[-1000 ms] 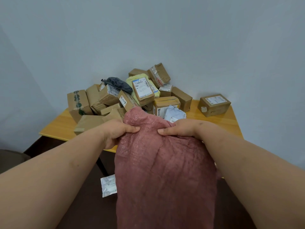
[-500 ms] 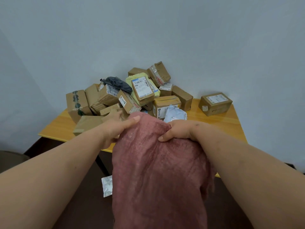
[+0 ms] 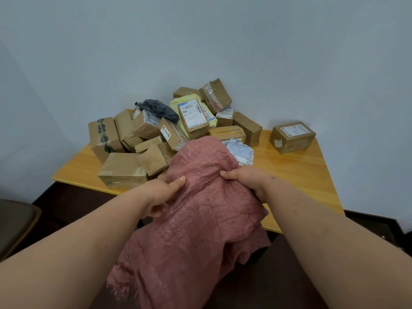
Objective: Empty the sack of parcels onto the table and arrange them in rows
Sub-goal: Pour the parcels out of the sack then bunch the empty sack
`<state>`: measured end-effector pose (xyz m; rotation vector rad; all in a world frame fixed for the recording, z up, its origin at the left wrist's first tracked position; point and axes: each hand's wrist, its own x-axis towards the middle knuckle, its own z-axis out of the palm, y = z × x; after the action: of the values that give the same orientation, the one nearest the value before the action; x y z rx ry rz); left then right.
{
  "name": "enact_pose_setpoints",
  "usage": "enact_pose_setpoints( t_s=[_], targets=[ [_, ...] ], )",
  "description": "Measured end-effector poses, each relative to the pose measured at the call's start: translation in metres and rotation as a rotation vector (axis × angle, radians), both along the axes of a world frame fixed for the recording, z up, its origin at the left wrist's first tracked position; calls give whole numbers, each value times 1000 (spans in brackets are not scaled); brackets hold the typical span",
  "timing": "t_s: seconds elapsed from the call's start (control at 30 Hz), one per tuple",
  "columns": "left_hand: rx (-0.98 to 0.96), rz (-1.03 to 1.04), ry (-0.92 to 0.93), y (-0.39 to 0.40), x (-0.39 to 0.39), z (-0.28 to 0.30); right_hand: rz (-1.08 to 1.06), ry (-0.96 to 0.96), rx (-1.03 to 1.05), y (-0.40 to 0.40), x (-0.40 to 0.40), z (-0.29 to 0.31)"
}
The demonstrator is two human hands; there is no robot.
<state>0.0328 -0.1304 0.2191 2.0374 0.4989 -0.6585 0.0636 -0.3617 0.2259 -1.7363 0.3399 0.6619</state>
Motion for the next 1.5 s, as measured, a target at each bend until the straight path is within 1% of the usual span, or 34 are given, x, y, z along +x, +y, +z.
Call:
enact_pose_setpoints(
  t_s=[0.07,0.13,0.23,0.33,0.4,0.43,0.47,0.53,0.57,0.6,0.63,0.67,0.7,0.77,0.8,0.83,0.87,0.93,0.97,1.0,1.03,1.07,1.1,1.17,1.2,1.23,1.27,1.37,1.43,1.5],
  targets=[
    [-84,62,97,-2,-4,-6,-51,27,54,6,-7,-11],
    [-194,112,155,-1,-5,-16,-120,63,152,12,-15,-22],
    [-426,193,208,-1,-10,-26,-228,104,338,23,-31,-36],
    [-589,264,201,0,-17,-32,-285,215,487,37,-48,-55],
    [-708,325,172,2,-19,-37,-247,306,538,47,-61,-67],
    [-745,338,142,4,-21,-38,-189,321,508,52,-67,-72],
    [-761,347,95,6,-23,-40,-118,280,415,56,-72,-76],
    [-707,391,0,10,-27,-45,-18,74,157,65,-74,-84],
    [-655,406,-41,10,-30,-45,-38,-49,26,68,-72,-86],
    [-608,402,-84,10,-33,-45,-66,-129,-77,69,-69,-87],
    [-571,400,-126,8,-36,-45,-73,-156,-131,70,-64,-88],
    [-532,400,-168,8,-37,-47,-71,-153,-123,73,-61,-82],
    [-496,383,-199,7,-39,-47,-80,-112,-46,75,-61,-76],
    [-364,296,-234,5,-44,-44,-110,62,243,78,-63,-66],
    [-331,232,-231,5,-46,-41,-100,140,367,78,-66,-63],
    [-366,200,-205,5,-47,-41,-67,170,461,78,-69,-63],
    [-468,206,-160,4,-47,-39,-54,158,507,79,-71,-67],
    [-697,267,-85,0,-48,-37,-101,91,502,84,-72,-76],
    [-729,280,-97,-1,-48,-39,-157,56,490,87,-72,-80],
    [-696,271,-132,-1,-47,-41,-219,33,481,89,-71,-80],
    [-618,249,-168,1,-47,-45,-277,26,473,90,-69,-81],
    [-489,222,-200,4,-47,-48,-318,29,463,90,-67,-82],
    [-317,191,-229,8,-46,-53,-341,37,453,90,-66,-83],
    [90,97,-220,17,-46,-61,-355,63,453,88,-66,-81],
    [238,69,-184,19,-48,-61,-358,81,460,87,-66,-77],
    [280,77,-145,22,-50,-61,-359,111,474,84,-67,-74],
    [197,122,-115,23,-52,-58,-354,154,496,82,-68,-70],
    [-373,341,-13,23,-57,-54,-293,294,546,79,-71,-60],
    [-582,399,68,23,-57,-50,-250,343,553,80,-75,-59],
    [-705,432,144,24,-56,-44,-216,367,549,81,-80,-62]
  ],
)
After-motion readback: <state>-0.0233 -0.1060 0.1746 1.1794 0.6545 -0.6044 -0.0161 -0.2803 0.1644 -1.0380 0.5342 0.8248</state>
